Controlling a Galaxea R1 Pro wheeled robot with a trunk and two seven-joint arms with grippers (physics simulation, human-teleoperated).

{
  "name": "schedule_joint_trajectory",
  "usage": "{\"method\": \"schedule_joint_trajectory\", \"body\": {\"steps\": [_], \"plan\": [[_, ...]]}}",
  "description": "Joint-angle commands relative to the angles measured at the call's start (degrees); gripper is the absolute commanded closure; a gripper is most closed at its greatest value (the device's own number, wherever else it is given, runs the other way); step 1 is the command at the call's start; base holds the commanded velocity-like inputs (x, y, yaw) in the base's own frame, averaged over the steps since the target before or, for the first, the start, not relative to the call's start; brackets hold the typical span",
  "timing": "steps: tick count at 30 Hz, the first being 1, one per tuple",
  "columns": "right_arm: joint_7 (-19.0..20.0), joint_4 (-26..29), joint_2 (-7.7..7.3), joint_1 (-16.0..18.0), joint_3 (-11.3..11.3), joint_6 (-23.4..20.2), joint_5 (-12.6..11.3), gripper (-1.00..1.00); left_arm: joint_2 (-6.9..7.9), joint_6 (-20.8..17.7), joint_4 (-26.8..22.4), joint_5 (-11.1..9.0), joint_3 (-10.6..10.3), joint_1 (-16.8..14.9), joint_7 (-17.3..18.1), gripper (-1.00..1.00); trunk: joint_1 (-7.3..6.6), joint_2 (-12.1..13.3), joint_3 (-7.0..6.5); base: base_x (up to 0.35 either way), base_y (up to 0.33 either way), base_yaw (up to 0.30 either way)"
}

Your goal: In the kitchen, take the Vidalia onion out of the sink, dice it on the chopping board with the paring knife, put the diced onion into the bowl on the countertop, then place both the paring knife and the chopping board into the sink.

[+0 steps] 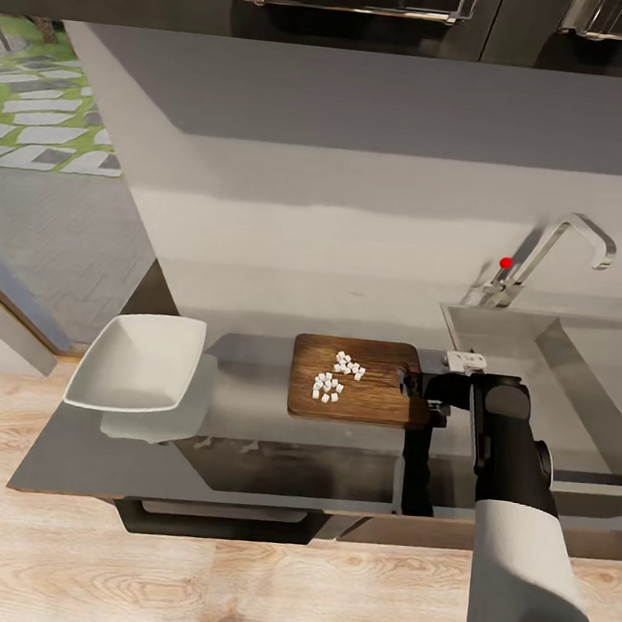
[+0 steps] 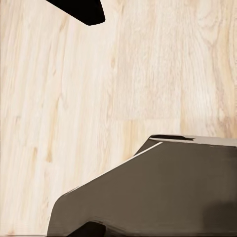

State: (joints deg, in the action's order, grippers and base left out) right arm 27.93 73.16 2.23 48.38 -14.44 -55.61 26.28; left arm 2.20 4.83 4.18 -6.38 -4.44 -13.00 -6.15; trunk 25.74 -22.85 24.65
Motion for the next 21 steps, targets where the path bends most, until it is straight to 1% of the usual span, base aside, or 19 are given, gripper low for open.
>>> {"method": "schedule_joint_trajectory", "body": {"steps": [1,8,21], "plan": [[0.54,-4.51,0.06,0.04,-0.15,-0.2,0.35,-1.0,-0.16,0.44,0.24,-0.6,-0.48,-0.1,-0.01,-1.0,0.05,-0.07,0.09,0.0,0.0,0.0],[0.54,-4.51,-0.02,0.04,-0.15,-0.27,0.35,-1.0,-0.43,0.44,0.22,-0.61,-0.48,-0.1,-0.07,-1.0,0.05,-0.07,0.09,0.0,0.0,0.0],[0.54,-4.51,-0.03,0.04,-0.15,-0.29,0.35,-1.0,-0.26,0.44,0.27,-0.65,-0.41,-0.1,-0.18,-1.0,0.05,-0.07,0.09,0.0,0.0,0.0]]}}
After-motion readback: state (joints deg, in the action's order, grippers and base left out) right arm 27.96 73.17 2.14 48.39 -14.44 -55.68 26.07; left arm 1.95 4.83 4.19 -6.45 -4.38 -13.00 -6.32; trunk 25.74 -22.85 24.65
